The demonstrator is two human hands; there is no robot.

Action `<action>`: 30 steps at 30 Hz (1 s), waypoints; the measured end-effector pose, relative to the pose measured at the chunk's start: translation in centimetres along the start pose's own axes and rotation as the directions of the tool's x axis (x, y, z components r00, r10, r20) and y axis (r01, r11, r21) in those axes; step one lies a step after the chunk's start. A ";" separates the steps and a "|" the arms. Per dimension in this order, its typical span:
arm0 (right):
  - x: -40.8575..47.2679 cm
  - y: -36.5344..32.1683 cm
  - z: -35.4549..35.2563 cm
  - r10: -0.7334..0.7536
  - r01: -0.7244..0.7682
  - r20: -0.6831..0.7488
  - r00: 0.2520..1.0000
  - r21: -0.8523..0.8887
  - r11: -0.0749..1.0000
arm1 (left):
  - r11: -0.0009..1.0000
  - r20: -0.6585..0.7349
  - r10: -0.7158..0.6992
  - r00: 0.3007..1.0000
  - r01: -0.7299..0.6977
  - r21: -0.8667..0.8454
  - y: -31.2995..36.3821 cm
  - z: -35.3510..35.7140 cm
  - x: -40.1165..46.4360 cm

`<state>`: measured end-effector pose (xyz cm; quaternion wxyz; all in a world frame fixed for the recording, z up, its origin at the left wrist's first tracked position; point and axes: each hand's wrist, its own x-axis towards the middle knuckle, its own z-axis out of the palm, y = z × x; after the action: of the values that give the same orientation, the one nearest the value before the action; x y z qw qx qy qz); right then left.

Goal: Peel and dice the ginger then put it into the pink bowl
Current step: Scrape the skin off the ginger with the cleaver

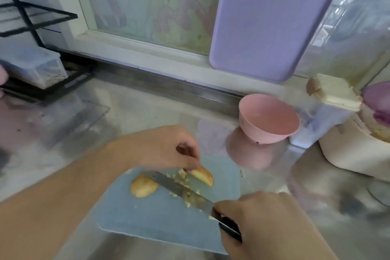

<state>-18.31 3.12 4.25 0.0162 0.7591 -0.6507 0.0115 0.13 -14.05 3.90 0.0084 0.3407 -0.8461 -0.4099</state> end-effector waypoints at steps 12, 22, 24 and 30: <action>-0.3 0.5 -5.9 -0.088 0.089 0.193 0.977 0.006 0.996 | 0.962 -0.100 -0.255 0.962 0.263 0.076 3.6 0.2 -1.5; -1.4 1.4 -8.7 -0.083 0.055 0.327 0.941 0.095 0.994 | 0.945 0.004 -0.319 0.948 0.318 0.082 6.2 0.4 -1.6; -1.8 2.0 -8.6 -0.063 0.039 0.314 0.947 0.084 0.996 | 0.927 -0.087 -0.363 0.928 0.369 0.065 5.8 0.0 -1.4; -3.8 3.7 -8.5 0.068 -0.111 0.230 0.971 0.179 0.978 | 0.821 -0.200 -0.546 0.813 0.471 -0.323 4.0 0.1 -0.6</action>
<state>-22.51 6.66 12.60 -0.1301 0.7234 -0.6779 -0.0105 -1.76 -11.86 6.80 0.0630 0.6072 -0.6517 -0.4501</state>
